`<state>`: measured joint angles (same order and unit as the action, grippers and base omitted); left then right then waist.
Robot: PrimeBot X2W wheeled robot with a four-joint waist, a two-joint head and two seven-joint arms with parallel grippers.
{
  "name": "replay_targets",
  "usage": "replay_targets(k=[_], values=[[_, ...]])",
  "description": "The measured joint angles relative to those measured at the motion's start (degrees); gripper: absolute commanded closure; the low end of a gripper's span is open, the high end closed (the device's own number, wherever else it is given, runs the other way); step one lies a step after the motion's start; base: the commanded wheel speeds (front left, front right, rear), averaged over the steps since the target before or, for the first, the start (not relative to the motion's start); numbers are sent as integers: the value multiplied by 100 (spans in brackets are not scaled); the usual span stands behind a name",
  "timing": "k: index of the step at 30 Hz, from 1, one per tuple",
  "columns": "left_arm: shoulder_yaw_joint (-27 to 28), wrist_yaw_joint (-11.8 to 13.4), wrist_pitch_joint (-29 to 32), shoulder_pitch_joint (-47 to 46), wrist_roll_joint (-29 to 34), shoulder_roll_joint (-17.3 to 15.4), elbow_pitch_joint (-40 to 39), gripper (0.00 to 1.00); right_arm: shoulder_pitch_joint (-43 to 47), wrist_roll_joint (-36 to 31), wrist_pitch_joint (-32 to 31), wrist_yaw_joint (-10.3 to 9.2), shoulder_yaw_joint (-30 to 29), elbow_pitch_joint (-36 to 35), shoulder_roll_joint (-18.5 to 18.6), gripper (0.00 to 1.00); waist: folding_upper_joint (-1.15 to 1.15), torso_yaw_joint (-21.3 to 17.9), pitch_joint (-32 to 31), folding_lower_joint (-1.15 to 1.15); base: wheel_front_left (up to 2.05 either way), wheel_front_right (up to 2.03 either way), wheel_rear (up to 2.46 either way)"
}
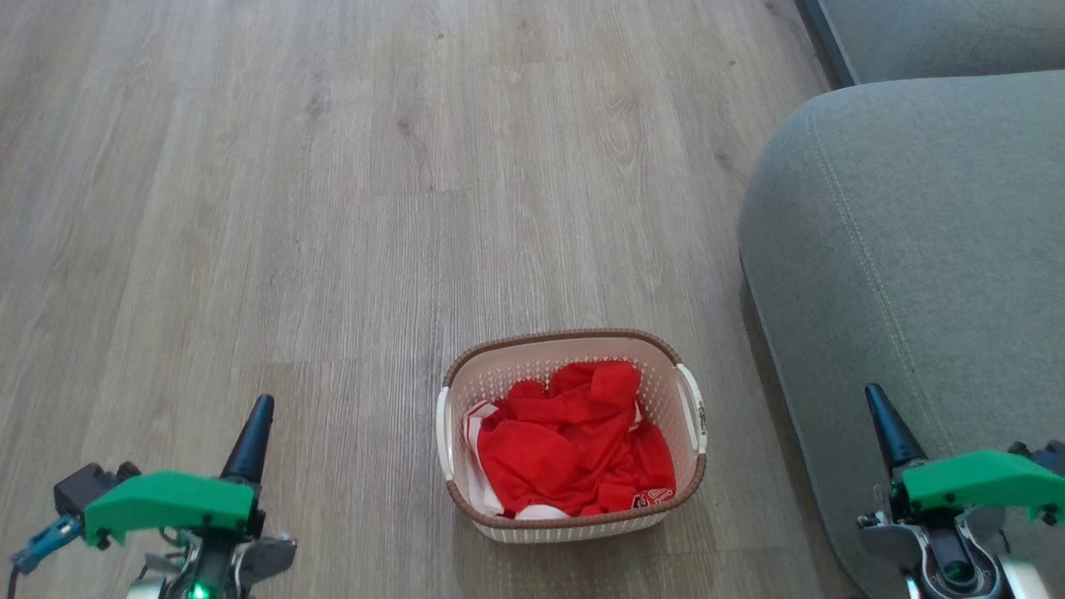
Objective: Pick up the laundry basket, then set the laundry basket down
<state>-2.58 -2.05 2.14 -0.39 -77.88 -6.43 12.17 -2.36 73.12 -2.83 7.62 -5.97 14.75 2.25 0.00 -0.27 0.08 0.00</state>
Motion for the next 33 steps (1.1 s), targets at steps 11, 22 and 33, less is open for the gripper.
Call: replay_targets(k=[11,22,33], values=[[193,-157,135,-81,-525,132,137,100,-4,669,-123,-2,-58,36,0,100,0,10,4,0,0,0,0],[445,-357,241,-137,-1110,232,252,100,-99,1392,-263,-4,-124,76,1,100,0,21,8,0,0,0,0],[594,-505,335,-256,-1496,321,353,100,-98,1871,-316,-5,-151,104,1,100,0,28,10,0,0,0,0]])
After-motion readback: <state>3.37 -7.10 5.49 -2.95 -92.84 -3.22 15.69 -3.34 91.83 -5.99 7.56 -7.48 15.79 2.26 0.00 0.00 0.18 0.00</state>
